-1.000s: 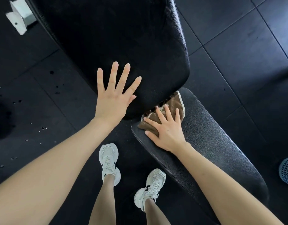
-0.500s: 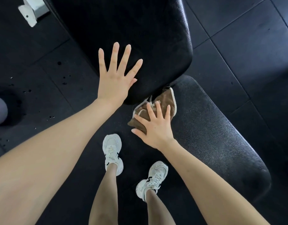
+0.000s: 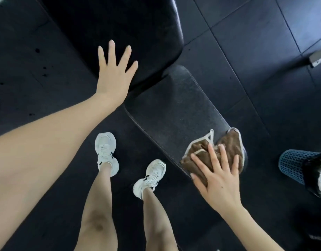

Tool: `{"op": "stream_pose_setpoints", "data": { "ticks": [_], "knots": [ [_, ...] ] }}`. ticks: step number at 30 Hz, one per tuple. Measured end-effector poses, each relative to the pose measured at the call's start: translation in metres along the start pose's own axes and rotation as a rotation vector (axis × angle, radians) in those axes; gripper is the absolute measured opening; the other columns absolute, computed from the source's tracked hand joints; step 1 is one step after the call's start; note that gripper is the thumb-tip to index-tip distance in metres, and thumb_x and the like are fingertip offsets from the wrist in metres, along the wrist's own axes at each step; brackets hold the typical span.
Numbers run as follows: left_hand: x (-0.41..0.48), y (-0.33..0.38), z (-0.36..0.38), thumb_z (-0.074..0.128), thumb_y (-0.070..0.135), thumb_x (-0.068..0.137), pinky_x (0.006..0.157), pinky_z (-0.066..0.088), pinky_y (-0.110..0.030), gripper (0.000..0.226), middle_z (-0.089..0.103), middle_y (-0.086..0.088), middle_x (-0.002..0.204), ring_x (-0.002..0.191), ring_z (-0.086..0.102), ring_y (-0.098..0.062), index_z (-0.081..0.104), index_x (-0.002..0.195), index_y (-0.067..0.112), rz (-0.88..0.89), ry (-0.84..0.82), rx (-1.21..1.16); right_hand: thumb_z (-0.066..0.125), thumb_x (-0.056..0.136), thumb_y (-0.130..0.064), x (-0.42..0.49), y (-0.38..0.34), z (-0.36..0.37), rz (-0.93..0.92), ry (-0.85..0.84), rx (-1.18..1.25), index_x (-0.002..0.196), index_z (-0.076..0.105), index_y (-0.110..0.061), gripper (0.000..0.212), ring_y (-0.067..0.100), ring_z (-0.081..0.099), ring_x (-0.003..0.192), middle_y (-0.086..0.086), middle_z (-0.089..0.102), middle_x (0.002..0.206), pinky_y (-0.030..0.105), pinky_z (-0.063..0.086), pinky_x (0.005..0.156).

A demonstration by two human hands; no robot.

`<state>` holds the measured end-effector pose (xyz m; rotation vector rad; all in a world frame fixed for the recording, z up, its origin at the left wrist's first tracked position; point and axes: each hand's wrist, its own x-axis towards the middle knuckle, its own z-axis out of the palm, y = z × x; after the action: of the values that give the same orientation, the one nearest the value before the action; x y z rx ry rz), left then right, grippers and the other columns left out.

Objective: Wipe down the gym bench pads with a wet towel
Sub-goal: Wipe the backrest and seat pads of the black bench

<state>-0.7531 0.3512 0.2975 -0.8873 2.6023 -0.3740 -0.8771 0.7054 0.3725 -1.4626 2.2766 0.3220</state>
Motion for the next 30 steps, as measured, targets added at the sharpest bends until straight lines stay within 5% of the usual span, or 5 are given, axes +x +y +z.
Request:
{"op": "stream_pose_setpoints", "data": {
  "ticks": [5,8,14,21,30],
  "knots": [
    [-0.011,0.020,-0.007,0.046,0.015,0.090,0.114,0.010,-0.057,0.072,0.002,-0.007,0.158,0.144,0.004,-0.034,0.006,0.150,0.020,0.088,-0.092,0.062,0.034,0.089,-0.058,0.023,0.035,-0.010,0.172,0.009,0.037,0.134,0.050,-0.039,0.051,0.041,0.022,0.141,0.011,0.033,0.152,0.065,0.023,0.107],
    [0.003,0.006,-0.010,0.045,0.026,0.092,0.114,0.008,-0.058,0.066,0.006,-0.011,0.157,0.143,0.008,-0.036,0.012,0.149,0.020,0.134,-0.029,0.157,0.031,0.091,-0.061,0.100,0.041,-0.018,0.243,-0.033,0.122,0.139,0.039,-0.046,0.051,0.037,0.032,0.136,0.007,0.025,0.156,0.050,0.036,0.104],
    [0.061,-0.028,-0.026,0.023,0.049,0.096,0.107,0.008,-0.068,0.061,-0.001,-0.009,0.158,0.142,-0.002,-0.041,0.002,0.149,0.028,0.165,0.067,0.189,0.036,0.093,-0.057,0.214,0.009,-0.010,0.195,-0.035,0.114,0.137,0.036,-0.046,0.045,0.039,0.047,0.110,0.006,0.032,0.146,0.045,0.040,0.088],
    [0.067,-0.029,-0.014,0.023,0.048,0.096,0.105,0.005,-0.071,0.064,-0.009,-0.012,0.158,0.141,-0.009,-0.045,-0.007,0.148,0.027,0.189,0.100,0.152,0.034,0.093,-0.058,0.314,-0.010,-0.006,0.156,-0.079,0.163,0.136,0.039,-0.043,0.046,0.039,0.048,0.110,0.009,0.039,0.136,0.044,0.041,0.085],
    [0.066,-0.030,-0.020,0.025,0.049,0.096,0.107,0.007,-0.068,0.061,-0.008,-0.008,0.158,0.142,-0.008,-0.041,-0.001,0.149,0.030,0.171,0.074,0.110,0.036,0.093,-0.058,0.247,0.028,-0.002,0.086,-0.051,0.284,0.135,0.035,-0.052,0.043,0.033,0.054,0.106,0.001,0.036,0.141,0.041,0.049,0.084]
  ]
}}
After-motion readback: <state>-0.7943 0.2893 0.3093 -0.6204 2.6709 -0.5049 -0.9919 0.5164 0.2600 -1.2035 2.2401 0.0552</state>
